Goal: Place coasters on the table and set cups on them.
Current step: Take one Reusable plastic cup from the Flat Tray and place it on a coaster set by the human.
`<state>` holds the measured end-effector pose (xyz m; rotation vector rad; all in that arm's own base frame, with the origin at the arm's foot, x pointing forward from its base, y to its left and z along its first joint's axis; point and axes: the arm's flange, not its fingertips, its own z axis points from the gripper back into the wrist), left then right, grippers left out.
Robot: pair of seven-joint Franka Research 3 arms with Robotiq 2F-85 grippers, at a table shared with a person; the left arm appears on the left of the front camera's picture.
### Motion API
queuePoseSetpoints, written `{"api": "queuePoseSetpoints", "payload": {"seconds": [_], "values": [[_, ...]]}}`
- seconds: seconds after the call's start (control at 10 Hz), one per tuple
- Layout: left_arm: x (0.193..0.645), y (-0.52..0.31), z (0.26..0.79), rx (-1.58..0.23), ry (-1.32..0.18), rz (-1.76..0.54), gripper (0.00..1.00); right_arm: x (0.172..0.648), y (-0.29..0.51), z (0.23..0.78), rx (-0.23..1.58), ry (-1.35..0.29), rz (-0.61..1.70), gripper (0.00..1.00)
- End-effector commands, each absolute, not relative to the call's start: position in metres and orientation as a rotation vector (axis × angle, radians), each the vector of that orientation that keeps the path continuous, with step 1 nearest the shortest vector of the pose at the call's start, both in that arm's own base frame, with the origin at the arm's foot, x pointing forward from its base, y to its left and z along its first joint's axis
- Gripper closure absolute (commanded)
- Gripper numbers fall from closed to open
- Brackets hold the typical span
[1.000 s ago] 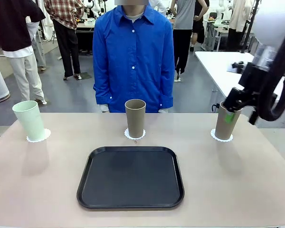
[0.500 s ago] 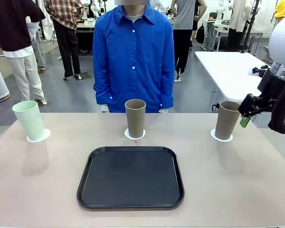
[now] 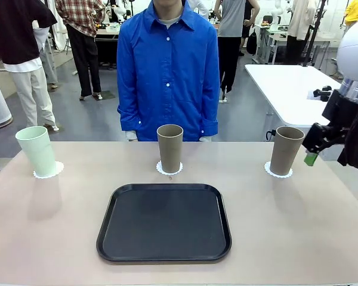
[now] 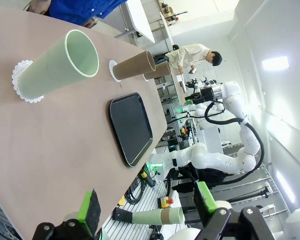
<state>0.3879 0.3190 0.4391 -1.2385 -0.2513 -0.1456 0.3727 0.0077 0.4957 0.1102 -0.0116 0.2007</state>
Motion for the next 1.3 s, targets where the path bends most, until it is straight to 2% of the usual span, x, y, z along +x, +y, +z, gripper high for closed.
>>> {"api": "queuePoseSetpoints", "payload": {"seconds": [0.0, 0.2, 0.5, 0.7, 1.2], "values": [[0.387, 0.32, 0.442, -1.241, -0.253, -0.155, 0.0, 0.378, -0.068, 0.509, 0.301, 0.001, 0.268, 0.0], [0.387, 0.32, 0.442, -1.241, -0.253, -0.155, 0.0, 0.365, -0.154, 0.513, 0.628, -0.08, 0.184, 0.0], [0.387, 0.32, 0.442, -1.241, -0.253, -0.155, 0.0, 0.338, -0.234, 0.489, 1.003, -0.144, -0.047, 0.0], [0.387, 0.32, 0.442, -1.241, -0.253, -0.155, 0.0, 0.318, -0.268, 0.462, 1.154, -0.124, -0.207, 0.0], [0.387, 0.32, 0.442, -1.241, -0.253, -0.155, 0.0, 0.302, -0.3, 0.426, 1.266, -0.144, -0.284, 0.0]]}}
